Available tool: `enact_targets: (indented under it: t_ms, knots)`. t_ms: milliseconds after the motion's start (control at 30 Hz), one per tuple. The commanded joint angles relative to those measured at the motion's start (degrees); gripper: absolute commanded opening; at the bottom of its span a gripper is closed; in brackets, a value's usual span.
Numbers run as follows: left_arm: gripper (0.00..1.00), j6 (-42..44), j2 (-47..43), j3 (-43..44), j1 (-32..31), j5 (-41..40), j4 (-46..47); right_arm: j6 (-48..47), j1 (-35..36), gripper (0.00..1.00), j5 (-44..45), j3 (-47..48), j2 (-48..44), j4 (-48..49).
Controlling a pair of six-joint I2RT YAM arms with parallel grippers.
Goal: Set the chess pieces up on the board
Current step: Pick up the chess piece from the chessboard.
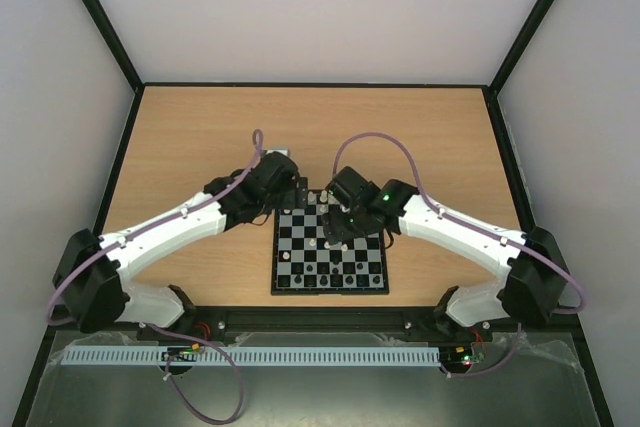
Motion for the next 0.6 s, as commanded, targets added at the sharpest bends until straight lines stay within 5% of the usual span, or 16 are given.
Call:
enact_targets:
  t_ms: [0,333,567]
  knots:
    - [0.99,0.45,-4.89,-4.01,-0.41,-0.14,-0.92,4.25,3.25,0.82,1.02,-3.42,-1.44,-4.89]
    - [0.99,0.26,-9.76,-7.73,-0.41,-0.39,-2.02,8.77,5.74,0.46,1.79,-8.79,1.33,-2.29]
    - [0.99,0.17,-9.80,-8.72,-0.36,-0.27,-1.85,6.83,5.27,0.40,3.95,-5.66,6.19,-0.77]
